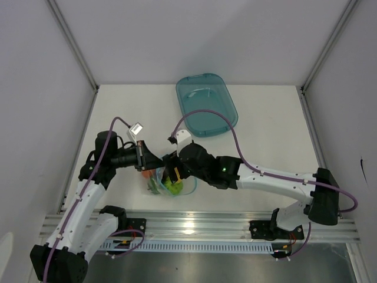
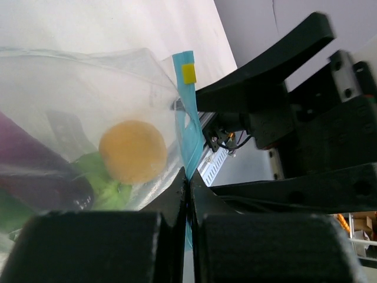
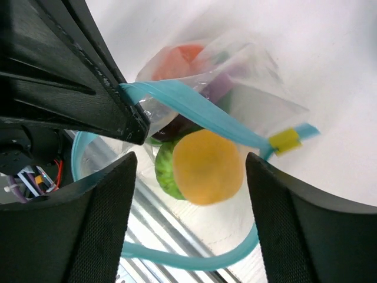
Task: Place the food in the zip-top bag and seal the zipper
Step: Place the fake vegetable in the zipper food storage bag.
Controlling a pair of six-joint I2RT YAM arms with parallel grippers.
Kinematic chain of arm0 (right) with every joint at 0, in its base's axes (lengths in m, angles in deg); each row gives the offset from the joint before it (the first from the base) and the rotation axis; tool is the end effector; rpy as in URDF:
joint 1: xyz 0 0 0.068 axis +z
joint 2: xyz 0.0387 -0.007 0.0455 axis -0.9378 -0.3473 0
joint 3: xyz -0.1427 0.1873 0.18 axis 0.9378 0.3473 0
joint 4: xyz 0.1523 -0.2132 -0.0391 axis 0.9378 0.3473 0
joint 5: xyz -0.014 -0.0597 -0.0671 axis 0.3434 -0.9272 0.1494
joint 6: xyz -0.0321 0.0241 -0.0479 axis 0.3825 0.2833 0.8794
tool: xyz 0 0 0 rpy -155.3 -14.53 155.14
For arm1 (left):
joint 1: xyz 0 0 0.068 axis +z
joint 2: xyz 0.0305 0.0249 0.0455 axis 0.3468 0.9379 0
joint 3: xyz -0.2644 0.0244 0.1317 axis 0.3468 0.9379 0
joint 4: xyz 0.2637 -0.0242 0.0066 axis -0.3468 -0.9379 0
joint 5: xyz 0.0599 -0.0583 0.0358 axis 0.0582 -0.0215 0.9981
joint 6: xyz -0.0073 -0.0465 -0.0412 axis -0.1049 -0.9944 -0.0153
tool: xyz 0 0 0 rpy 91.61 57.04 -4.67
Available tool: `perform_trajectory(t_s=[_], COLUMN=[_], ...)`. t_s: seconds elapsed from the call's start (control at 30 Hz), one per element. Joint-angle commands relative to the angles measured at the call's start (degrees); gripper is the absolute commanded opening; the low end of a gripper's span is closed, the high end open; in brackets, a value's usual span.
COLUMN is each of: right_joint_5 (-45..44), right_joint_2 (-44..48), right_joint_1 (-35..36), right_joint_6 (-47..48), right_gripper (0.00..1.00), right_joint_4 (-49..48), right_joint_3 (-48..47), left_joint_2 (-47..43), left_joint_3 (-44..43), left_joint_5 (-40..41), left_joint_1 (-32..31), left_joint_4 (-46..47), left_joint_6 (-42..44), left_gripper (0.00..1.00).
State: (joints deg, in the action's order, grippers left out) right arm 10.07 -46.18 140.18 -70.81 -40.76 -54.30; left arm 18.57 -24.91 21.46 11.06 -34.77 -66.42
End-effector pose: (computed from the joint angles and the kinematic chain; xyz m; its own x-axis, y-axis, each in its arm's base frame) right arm 0.1302 0.3257 0.3334 -0.4572 -0.2785 -0.8447 -0.7016 0.6966 0.1500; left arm 0.1504 -0.0636 0.3008 -0.8395 -0.1598 -0.5193 0.4078 0.4463 -0.7966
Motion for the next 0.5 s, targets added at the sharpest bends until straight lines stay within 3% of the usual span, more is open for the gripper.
perform_trajectory(t_s=[0.0, 0.17, 0.43, 0.47], right_joint_5=[-3.09, -0.01, -2.30, -2.30], right_joint_2=[6.22, 8.61, 13.00, 13.62], right_joint_1=[-1.06, -3.00, -3.09, -3.17], right_joint_6=[0.32, -0.73, -1.61, -2.05], right_gripper=[0.81, 0.87, 0.85, 0.96], right_joint_4=[-0.11, -0.65, 5.95, 6.04], right_joint_3=[1.41, 3.00, 5.28, 7.63], left_joint_2=[-0.49, -1.98, -6.03, -6.55], left_joint_3=[1.16, 3.09, 5.90, 5.91], left_joint_5=[-0.87, -1.22, -1.04, -1.31], left_joint_1=[0.27, 0.27, 0.27, 0.27], left_joint_4=[1.19, 2.42, 2.15, 2.59], left_joint_6=[-0.30, -1.36, -1.97, -2.67], left_gripper=[0.01, 0.01, 0.00, 0.01])
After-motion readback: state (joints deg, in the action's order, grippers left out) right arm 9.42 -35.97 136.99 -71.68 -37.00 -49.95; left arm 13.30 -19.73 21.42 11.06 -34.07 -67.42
